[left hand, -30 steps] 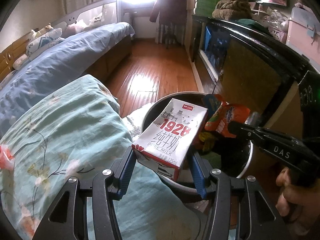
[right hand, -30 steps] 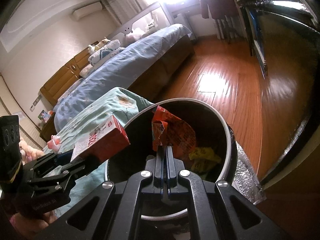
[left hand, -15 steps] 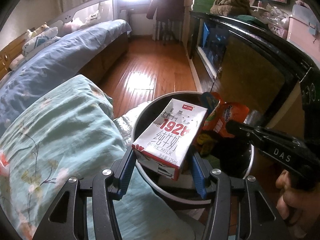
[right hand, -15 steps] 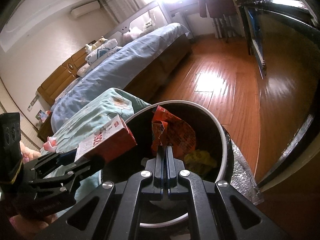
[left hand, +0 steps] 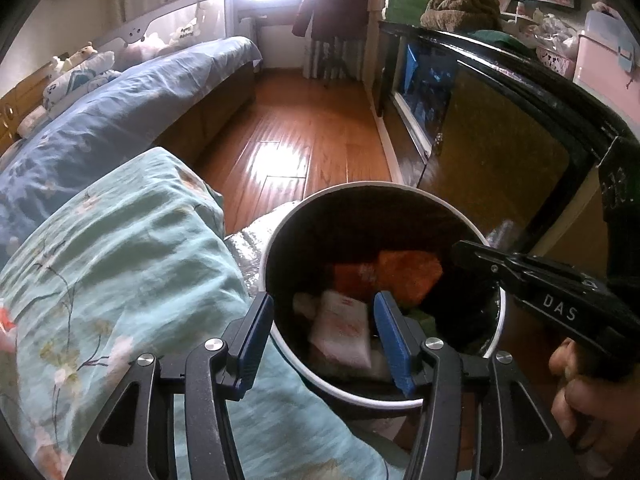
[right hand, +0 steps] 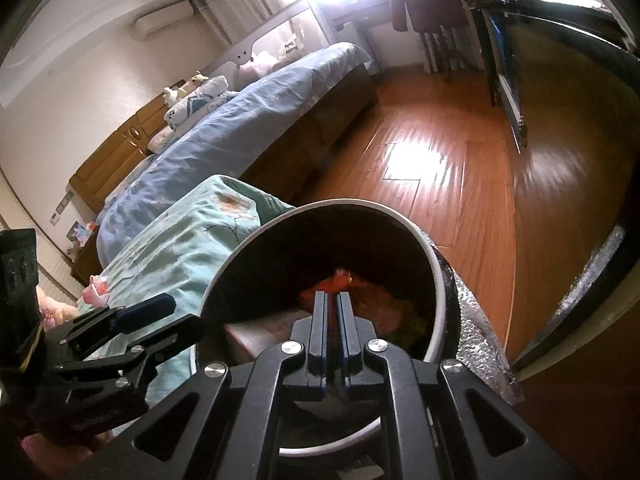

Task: Collect trash
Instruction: 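Open the left tool into the bin while the right tool releases the red wrapper, then move both open tools back over the bottle and red bag on the bed, then grasp the clear plastic bottle with left tool while right tool grasps red-white bag, then carry the plastic bottle and red-white bag over the trash bin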

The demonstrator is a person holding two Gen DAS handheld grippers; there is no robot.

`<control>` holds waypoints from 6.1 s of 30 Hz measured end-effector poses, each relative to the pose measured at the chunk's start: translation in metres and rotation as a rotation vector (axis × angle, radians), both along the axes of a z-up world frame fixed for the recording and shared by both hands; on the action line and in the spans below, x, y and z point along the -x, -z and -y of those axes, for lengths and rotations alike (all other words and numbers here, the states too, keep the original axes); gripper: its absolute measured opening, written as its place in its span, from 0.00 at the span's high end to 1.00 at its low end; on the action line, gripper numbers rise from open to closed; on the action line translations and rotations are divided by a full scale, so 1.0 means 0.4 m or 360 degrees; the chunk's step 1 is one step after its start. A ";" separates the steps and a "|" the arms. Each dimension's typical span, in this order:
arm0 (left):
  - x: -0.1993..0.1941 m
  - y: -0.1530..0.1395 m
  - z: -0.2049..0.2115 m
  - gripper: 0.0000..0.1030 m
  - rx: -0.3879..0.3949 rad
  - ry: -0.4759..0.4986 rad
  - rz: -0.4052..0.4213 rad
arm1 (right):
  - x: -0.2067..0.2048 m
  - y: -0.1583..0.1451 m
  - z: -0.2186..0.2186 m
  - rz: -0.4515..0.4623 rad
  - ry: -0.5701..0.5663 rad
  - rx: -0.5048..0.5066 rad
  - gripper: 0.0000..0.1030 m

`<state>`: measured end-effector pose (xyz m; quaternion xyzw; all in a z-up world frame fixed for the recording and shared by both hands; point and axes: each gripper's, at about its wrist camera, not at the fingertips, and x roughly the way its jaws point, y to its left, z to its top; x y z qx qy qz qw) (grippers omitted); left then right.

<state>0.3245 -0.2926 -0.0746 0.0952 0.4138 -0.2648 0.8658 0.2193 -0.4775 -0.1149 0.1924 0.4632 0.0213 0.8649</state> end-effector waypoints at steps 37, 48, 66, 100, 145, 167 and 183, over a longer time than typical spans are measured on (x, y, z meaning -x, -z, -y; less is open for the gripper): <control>0.198 -0.012 -0.478 0.33 0.0236 -0.0555 0.0025 | 0.044 -0.086 -0.365 0.0105 -0.0393 0.0001 0.09; 0.235 -0.019 -0.615 0.33 0.0233 -0.0713 0.0040 | 0.025 -0.072 -0.509 0.0094 -0.0581 -0.0050 0.09; 0.263 -0.010 -0.832 0.33 0.0190 -0.1015 0.0065 | -0.021 -0.037 -0.739 0.0062 -0.0855 -0.0076 0.09; 0.098 0.036 -1.075 0.25 0.0036 -0.1254 -0.0011 | -0.176 0.045 -0.990 0.0009 -0.1050 -0.0061 0.09; 0.020 0.031 -0.941 0.78 0.0064 -0.0912 0.0018 | -0.189 0.035 -0.920 0.0022 -0.0960 -0.0105 0.67; 0.118 -0.013 -0.720 0.84 0.0142 -0.0657 0.0059 | -0.065 -0.037 -0.691 0.0107 -0.0738 -0.0122 0.67; 0.127 -0.021 -0.607 0.84 0.0160 -0.0526 0.0063 | -0.030 -0.048 -0.556 0.0124 -0.0593 -0.0095 0.67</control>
